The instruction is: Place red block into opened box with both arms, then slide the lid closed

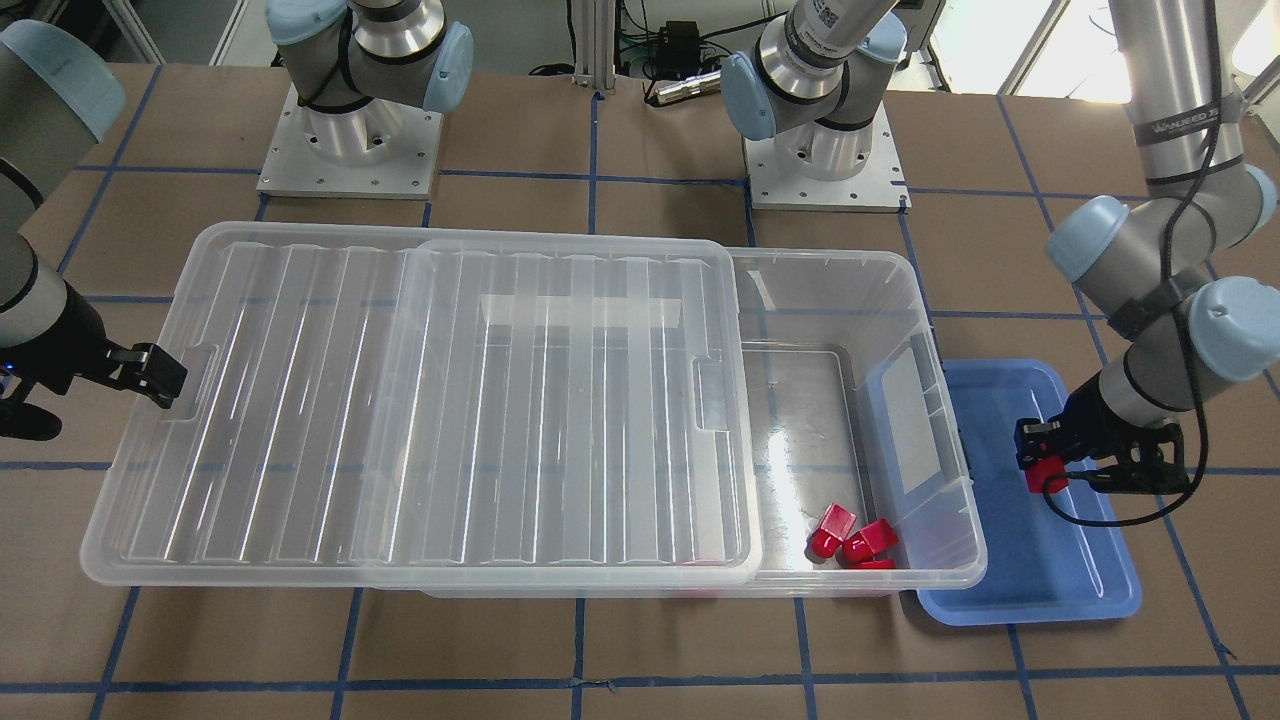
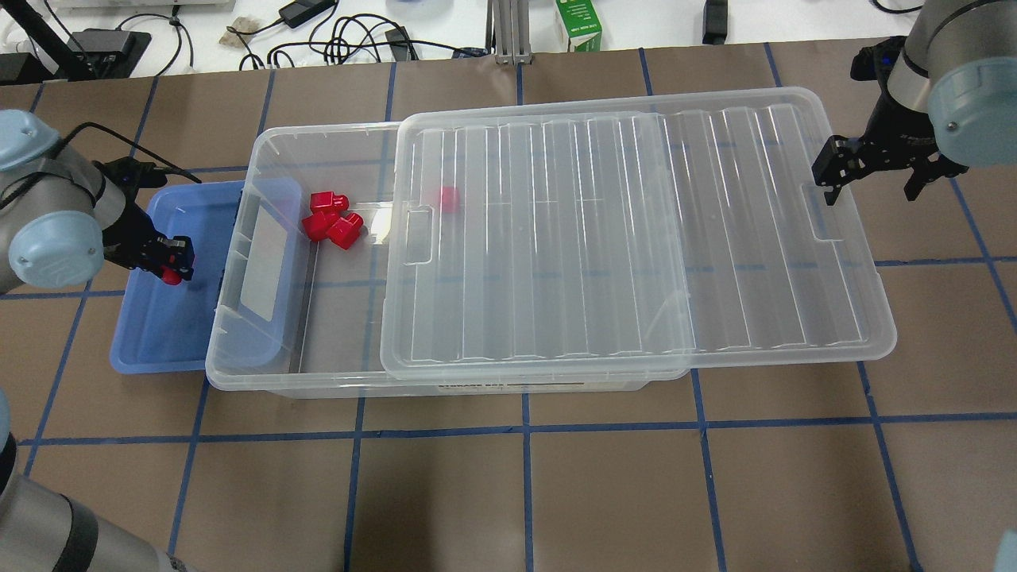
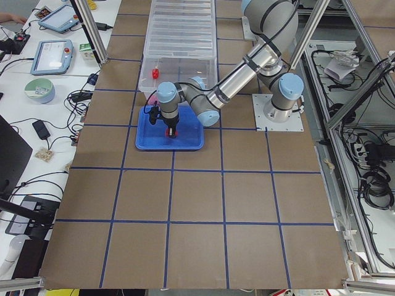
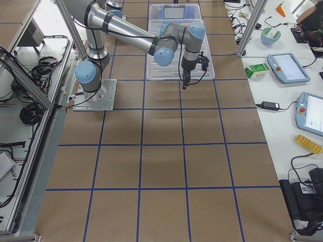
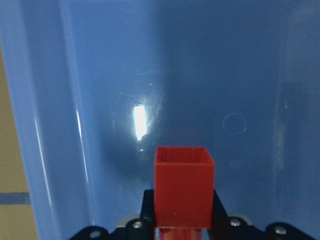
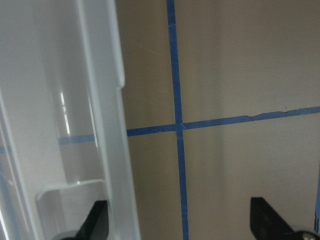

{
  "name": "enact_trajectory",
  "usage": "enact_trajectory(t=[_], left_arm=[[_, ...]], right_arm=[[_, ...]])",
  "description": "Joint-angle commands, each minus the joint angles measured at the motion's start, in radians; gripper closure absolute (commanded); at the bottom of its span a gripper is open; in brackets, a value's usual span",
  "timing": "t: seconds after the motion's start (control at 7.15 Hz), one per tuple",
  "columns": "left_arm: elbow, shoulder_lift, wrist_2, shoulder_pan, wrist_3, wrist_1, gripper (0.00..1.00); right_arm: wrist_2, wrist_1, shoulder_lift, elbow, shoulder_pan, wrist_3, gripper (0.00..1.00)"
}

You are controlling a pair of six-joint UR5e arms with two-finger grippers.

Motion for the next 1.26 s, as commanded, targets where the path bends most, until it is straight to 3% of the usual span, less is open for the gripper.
enact_trajectory(t=[0.0, 0.14, 0.28, 0.42, 0.7, 0.98, 1.12], left_arm=[[0.158, 0.122, -0.002, -0.009, -0.002, -0.306, 1.0], [0.228, 0.168, -0.004, -0.041, -0.008, -0.428, 1.0], [0.248, 0.209, -0.003, -0.12, -0.102, -0.476, 1.0], [0.242, 0.24, -0.001, -0.212, -0.196, -0.478, 1.0], [0.161, 0.254, -0.001, -0.343, -0.305, -0.465, 1.0], [0.043, 0.237, -0.006, -0.367, -0.369, -0.316, 1.0], [0.006, 0.228, -0.004, -0.399, -0.397, -0.311, 1.0]], right_arm=[[0.007, 0.0, -0.003, -0.006, -0.001, 0.003, 0.0], [0.025, 0.0, -0.02, -0.017, 0.007, 0.004, 0.0], [0.109, 0.021, -0.061, -0.073, 0.016, 0.013, 0.0], [0.163, 0.16, -0.097, -0.137, 0.027, 0.021, 0.0], [0.198, 0.285, -0.163, -0.209, 0.137, 0.119, 0.0], [0.2, 0.276, -0.174, -0.203, 0.273, 0.206, 0.0], [0.194, 0.276, -0.178, -0.2, 0.292, 0.224, 0.0]])
